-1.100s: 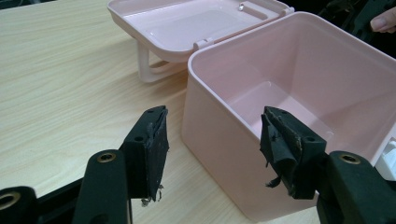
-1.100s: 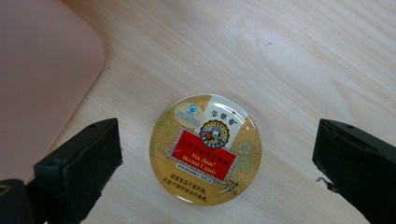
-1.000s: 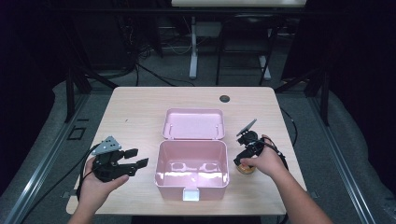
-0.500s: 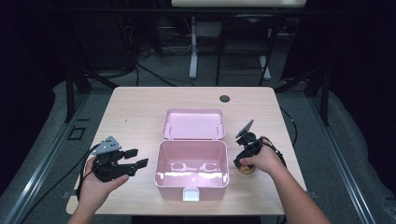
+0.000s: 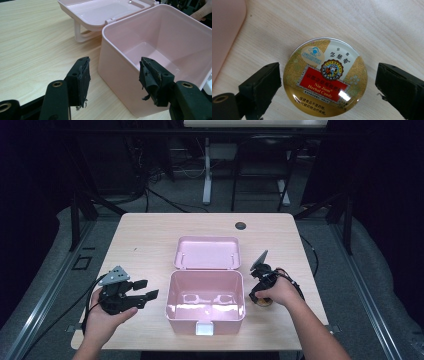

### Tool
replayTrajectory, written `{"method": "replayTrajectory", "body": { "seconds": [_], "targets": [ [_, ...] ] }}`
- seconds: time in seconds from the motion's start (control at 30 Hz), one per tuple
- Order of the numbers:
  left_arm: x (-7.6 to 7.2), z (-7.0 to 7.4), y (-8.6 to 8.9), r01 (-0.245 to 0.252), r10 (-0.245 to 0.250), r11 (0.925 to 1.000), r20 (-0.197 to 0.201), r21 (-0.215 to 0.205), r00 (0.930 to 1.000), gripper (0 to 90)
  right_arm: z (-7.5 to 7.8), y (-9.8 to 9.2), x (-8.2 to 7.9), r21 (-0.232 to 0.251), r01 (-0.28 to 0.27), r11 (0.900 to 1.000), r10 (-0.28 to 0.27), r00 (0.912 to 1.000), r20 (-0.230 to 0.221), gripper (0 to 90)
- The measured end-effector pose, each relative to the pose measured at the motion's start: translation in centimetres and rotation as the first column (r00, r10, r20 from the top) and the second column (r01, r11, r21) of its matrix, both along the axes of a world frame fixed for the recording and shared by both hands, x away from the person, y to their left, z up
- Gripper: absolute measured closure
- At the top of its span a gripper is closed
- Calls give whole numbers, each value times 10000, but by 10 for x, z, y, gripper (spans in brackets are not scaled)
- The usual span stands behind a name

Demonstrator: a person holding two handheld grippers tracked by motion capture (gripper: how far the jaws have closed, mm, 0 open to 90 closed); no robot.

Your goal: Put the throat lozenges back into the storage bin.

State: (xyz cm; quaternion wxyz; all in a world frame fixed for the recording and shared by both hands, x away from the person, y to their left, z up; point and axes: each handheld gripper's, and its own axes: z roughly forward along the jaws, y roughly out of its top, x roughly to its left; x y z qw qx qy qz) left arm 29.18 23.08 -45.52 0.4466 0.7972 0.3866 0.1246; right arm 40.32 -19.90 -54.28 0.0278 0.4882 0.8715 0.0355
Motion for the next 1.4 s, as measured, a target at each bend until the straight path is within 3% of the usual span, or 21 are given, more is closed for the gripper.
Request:
{"method": "replayTrajectory", "body": {
  "seconds": [0.27,0.37,0.63,0.8,1.4],
  "targets": [
    [0,0,0,-4,4,10000,-9,-16,10000,417,-4,1,2,-199,126,9997,-130,9997,-227,96],
    [0,0,0,-25,25,10000,-34,-35,10000,417,-4,1,3,-70,260,9996,-263,9988,-403,138],
    [0,0,2,12,-13,10000,-64,-97,10000,417,-9,1,3,93,211,9997,-206,9983,-550,149],
    [1,0,1,10,-10,10000,-90,-87,10000,417,-10,1,3,139,243,9996,-237,9987,-451,186],
    [1,-1,1,-15,14,9999,-95,-115,10000,417,-7,-1,1,114,163,9998,-155,9980,-620,159]
  ]
}}
